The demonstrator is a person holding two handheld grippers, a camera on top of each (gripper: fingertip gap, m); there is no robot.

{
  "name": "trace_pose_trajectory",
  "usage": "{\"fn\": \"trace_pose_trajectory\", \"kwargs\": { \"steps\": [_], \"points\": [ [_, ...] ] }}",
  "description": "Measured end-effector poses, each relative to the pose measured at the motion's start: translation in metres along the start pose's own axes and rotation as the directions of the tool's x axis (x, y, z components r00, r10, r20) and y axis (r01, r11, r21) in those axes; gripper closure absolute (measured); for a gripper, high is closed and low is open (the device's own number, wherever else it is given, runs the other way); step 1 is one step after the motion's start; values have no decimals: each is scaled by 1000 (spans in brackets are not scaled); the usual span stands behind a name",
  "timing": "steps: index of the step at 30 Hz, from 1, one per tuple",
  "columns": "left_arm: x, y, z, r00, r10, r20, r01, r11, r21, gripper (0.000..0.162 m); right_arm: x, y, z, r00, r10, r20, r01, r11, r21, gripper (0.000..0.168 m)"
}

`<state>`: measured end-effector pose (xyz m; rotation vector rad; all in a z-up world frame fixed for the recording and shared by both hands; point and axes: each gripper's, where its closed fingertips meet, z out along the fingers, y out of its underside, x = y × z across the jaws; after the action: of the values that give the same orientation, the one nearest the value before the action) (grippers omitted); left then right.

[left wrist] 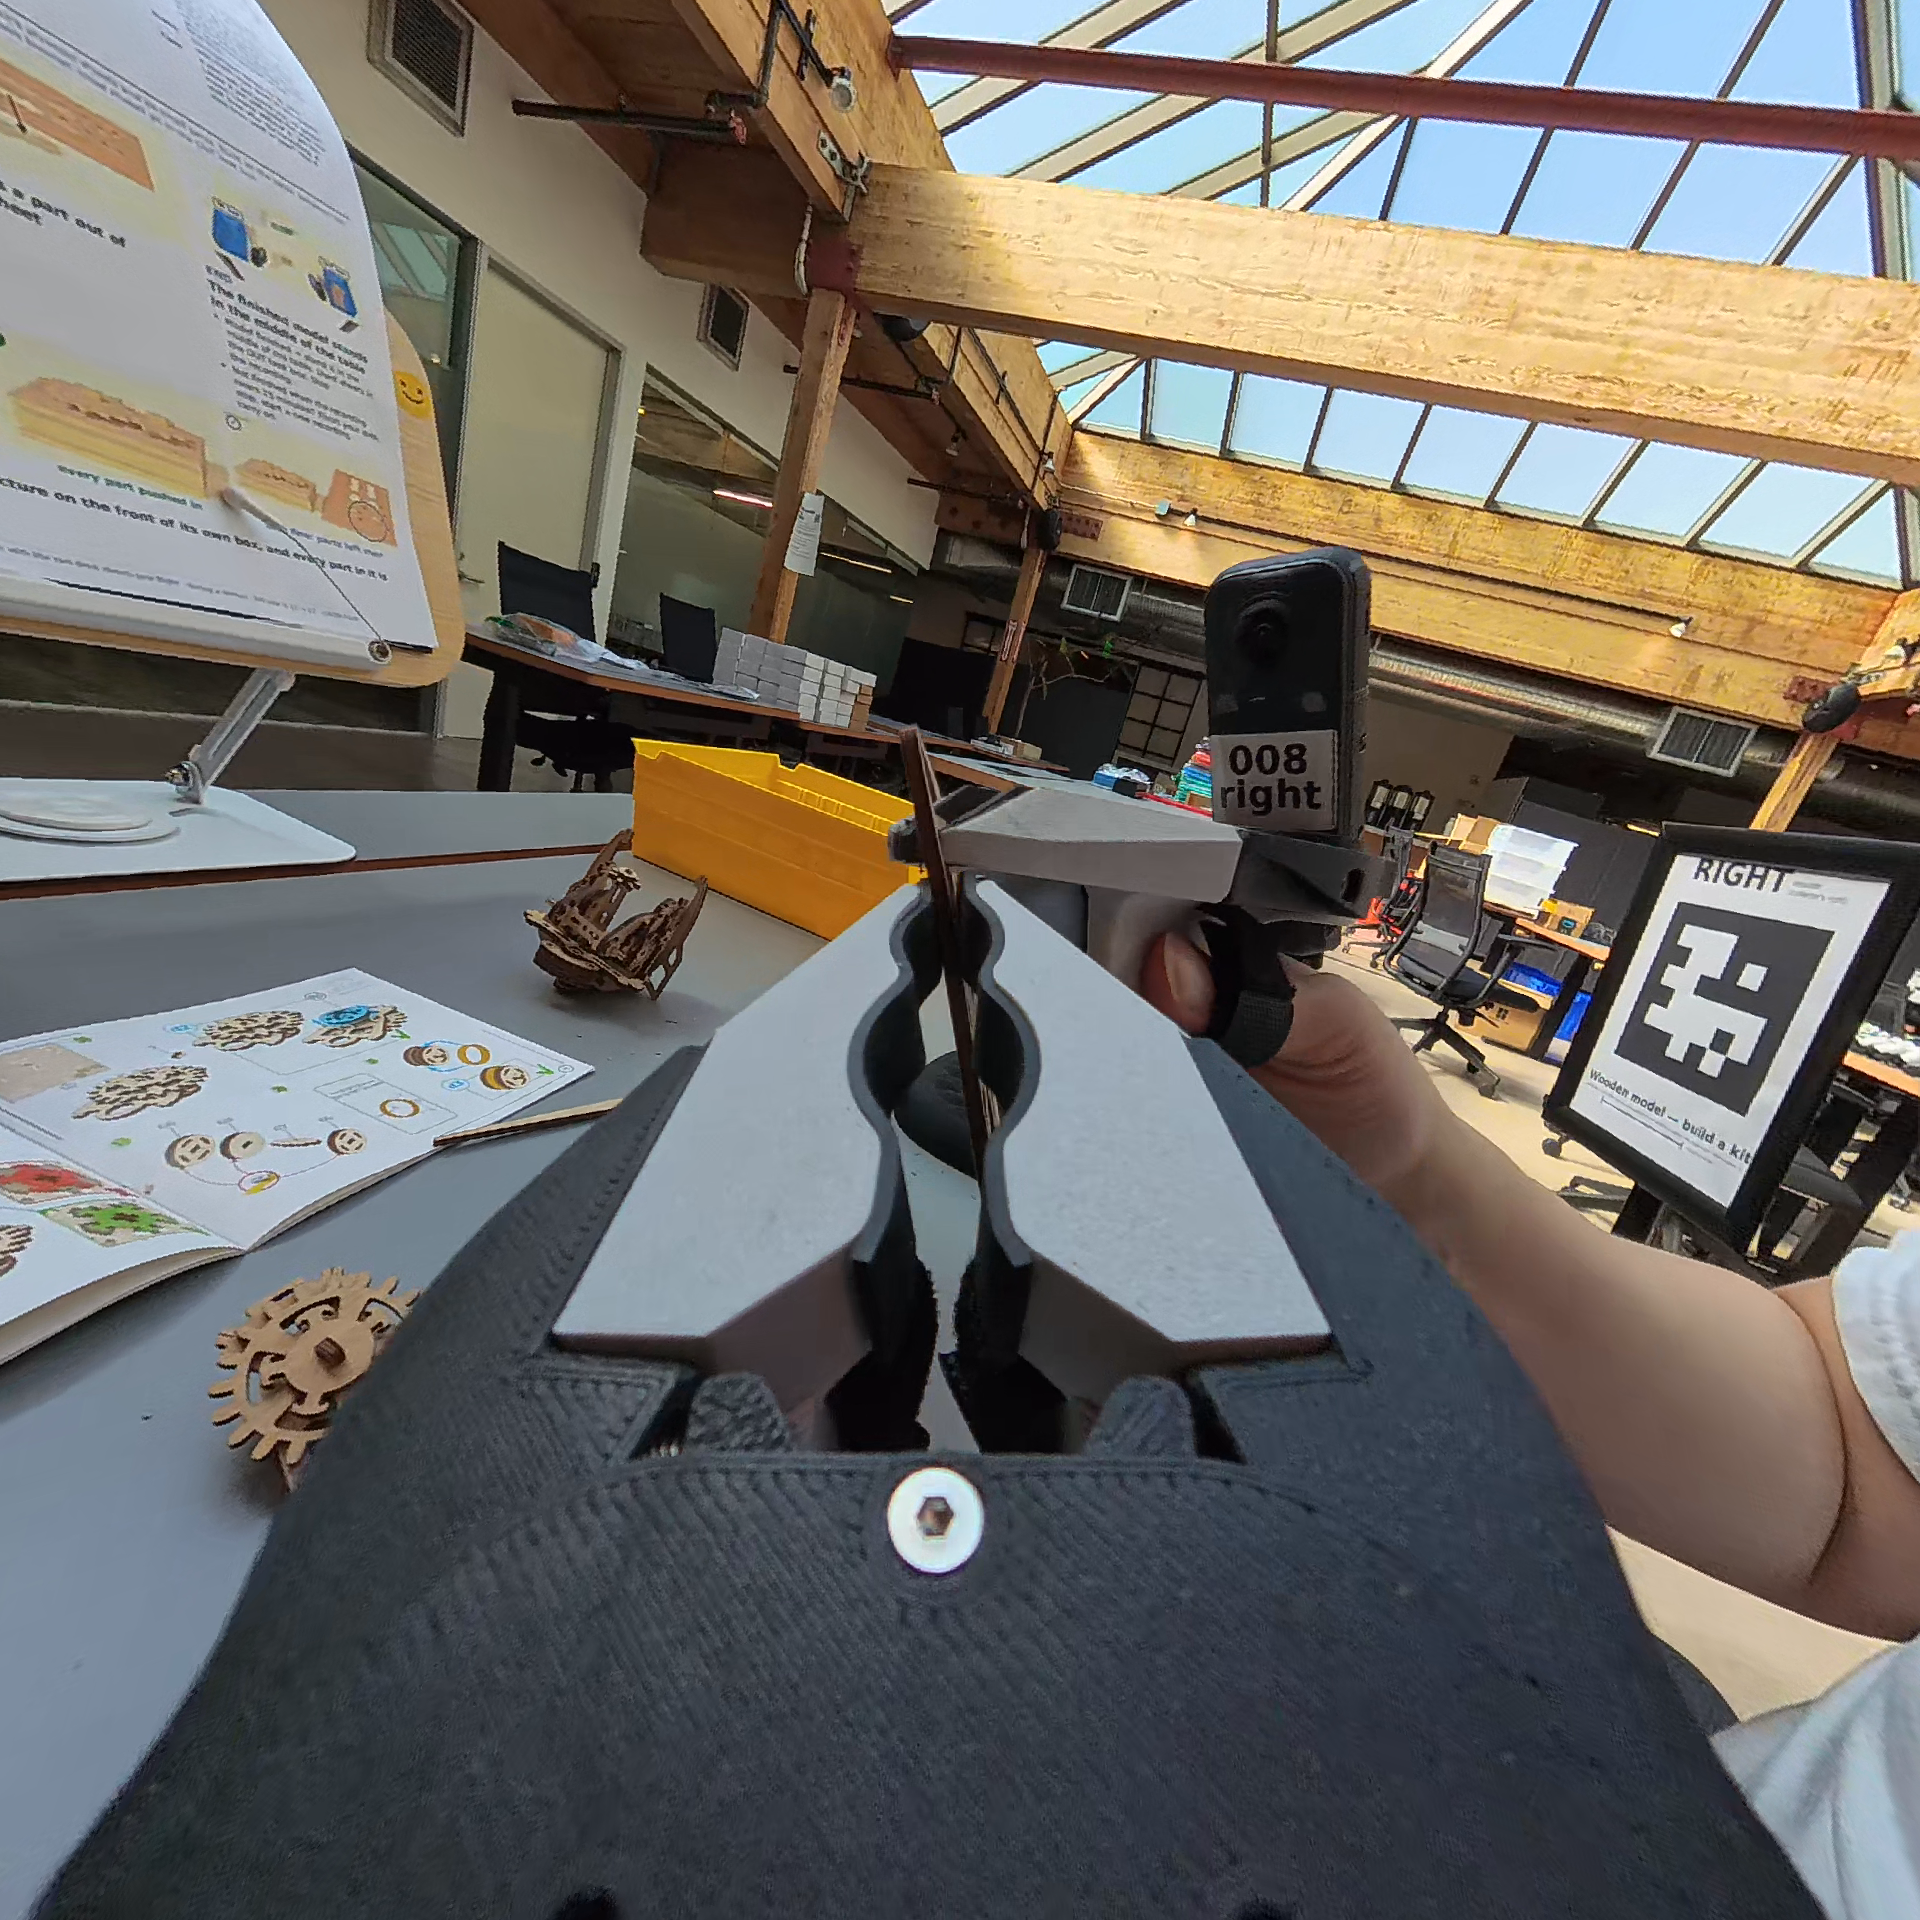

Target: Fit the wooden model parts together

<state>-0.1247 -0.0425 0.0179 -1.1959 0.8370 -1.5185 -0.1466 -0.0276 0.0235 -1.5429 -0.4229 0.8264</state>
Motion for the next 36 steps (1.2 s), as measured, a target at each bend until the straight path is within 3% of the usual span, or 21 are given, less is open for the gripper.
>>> {"fn": "trace_pose_trajectory", "kwargs": {
  "steps": [5, 7, 12, 26, 36],
  "points": [
    [-4, 2, 2, 1000, -15, 16, 15, 1000, -7, 162, 5, 2, 0, 997, -52, -65, 52, 999, -5, 161],
    [2, -3, 2, 996, -64, -60, 65, 998, 15, 162, -2, -5, -2, 999, -26, 22, 25, 999, 45, 162],
    [10, 1, 1, 996, 63, -56, -66, 997, -45, 162, -9, -3, -9, 993, 25, 115, -21, 999, -39, 162],
    [23, -5, -2, 981, -99, -167, 101, 995, 5, 160, -21, -5, -13, 960, 128, 248, -109, 990, -89, 159],
    [20, -7, -1, 983, -105, -153, 110, 994, 27, 161, -16, -7, -10, 974, 125, 189, -114, 991, -67, 162]
  ]
}}
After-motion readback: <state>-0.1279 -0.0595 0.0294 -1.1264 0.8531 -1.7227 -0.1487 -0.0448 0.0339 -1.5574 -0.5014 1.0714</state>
